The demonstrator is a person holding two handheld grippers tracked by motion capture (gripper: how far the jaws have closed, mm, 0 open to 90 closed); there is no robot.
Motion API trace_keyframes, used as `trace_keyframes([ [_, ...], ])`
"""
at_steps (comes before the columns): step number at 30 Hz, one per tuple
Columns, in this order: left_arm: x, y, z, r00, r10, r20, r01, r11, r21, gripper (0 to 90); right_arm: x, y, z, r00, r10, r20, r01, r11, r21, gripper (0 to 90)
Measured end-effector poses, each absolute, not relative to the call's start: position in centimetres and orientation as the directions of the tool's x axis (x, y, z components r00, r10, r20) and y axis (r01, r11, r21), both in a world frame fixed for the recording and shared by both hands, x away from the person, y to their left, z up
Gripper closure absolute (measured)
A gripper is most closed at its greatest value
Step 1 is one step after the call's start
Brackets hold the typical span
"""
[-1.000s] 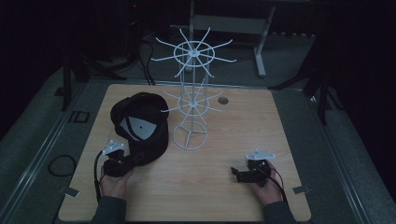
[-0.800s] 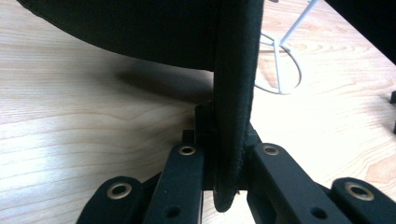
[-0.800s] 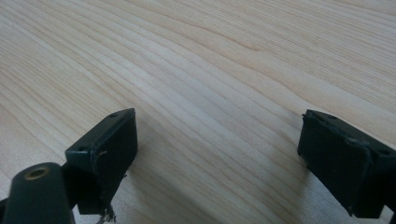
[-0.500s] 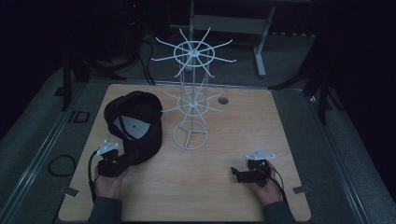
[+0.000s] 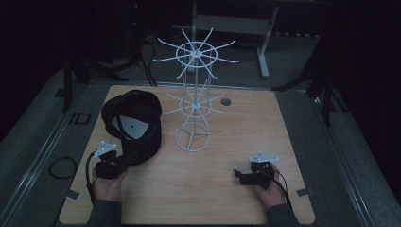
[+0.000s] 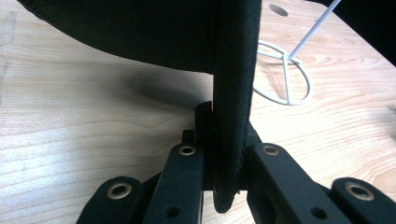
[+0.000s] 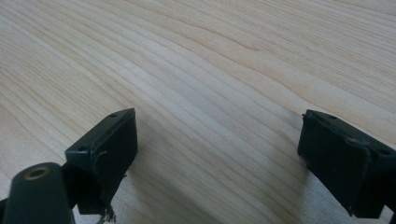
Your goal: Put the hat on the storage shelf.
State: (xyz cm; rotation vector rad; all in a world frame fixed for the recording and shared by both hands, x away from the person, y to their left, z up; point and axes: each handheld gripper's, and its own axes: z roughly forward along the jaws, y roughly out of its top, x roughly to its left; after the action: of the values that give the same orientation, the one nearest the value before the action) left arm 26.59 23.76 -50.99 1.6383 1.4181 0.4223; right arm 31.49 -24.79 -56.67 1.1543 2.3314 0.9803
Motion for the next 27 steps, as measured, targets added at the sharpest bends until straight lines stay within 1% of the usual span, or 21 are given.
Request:
trace_keyframes([
  [7,26.4,24.0,-50.5,0.273,0.923,-0.27,0.598,0.057,0.799,86.4,31.5,-24.8,-56.7,-0.602,0.799,-0.012,0.55,0.425,0.719,11.8],
  [17,26.1,24.1,-50.2,0.225,0.944,-0.241,0.583,0.068,0.81,86.4,31.5,-24.8,-56.7,-0.602,0.799,-0.013,0.549,0.425,0.719,11.9],
  [27,26.0,23.8,-49.7,0.221,0.951,-0.217,0.561,0.059,0.825,86.4,31.5,-24.8,-56.7,-0.602,0.799,-0.013,0.549,0.425,0.719,11.8],
])
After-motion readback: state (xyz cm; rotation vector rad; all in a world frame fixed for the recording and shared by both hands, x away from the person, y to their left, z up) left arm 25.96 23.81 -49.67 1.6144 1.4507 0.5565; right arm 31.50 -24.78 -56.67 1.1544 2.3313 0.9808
